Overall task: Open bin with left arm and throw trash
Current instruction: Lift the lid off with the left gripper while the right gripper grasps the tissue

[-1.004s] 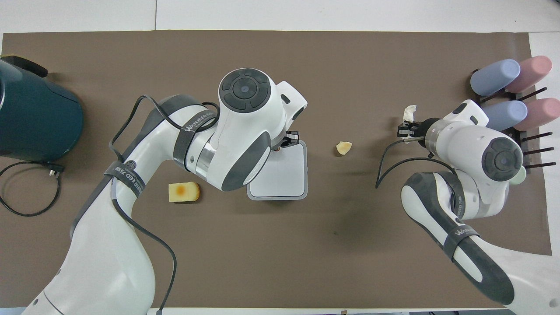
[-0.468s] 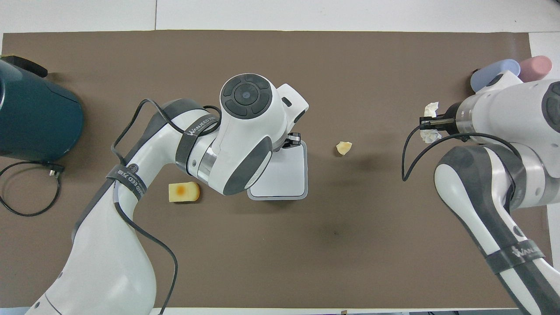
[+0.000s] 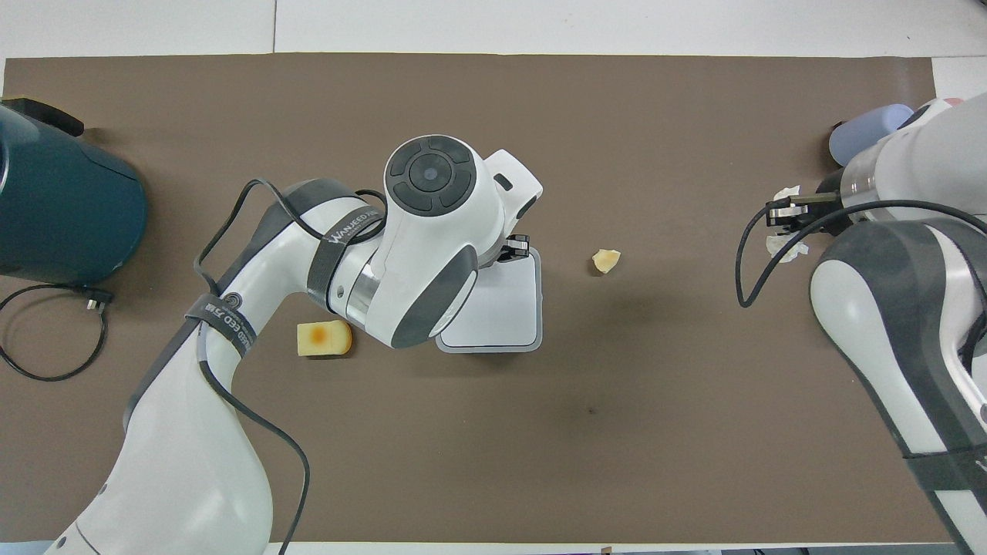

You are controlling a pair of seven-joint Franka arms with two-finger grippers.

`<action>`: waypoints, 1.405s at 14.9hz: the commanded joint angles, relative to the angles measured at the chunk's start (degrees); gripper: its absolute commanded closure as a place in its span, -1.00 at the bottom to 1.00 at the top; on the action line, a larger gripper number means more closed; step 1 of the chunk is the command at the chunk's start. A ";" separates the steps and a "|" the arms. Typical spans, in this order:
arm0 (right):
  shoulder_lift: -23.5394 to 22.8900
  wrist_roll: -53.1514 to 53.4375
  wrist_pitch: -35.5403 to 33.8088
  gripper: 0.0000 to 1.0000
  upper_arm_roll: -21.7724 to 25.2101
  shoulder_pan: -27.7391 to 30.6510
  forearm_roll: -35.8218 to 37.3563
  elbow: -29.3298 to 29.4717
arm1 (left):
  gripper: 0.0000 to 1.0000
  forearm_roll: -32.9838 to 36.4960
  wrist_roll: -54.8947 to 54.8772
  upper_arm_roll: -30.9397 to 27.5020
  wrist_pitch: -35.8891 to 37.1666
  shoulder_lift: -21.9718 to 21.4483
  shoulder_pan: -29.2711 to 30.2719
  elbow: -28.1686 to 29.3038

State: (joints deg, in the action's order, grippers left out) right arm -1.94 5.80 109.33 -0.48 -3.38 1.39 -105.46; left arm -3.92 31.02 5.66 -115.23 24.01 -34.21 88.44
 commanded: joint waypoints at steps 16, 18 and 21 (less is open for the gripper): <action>3.08 17.99 -7.03 1.00 -2.33 -6.90 -0.95 5.09 | 1.00 -2.32 -6.40 -1.53 17.92 -12.75 5.29 -0.81; 2.03 22.38 -4.49 1.00 -2.33 -9.88 -2.69 5.09 | 1.00 -2.40 -9.73 -1.53 20.64 -15.12 8.09 -0.64; -0.95 32.57 1.39 1.00 -2.33 -15.15 -5.96 5.17 | 1.00 -2.40 -16.41 -1.53 24.78 -18.02 12.75 -0.64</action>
State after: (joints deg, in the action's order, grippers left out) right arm -0.75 32.92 107.41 -3.05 -15.73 -3.04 -100.62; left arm -5.19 19.03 3.95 -93.44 8.62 -24.47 87.15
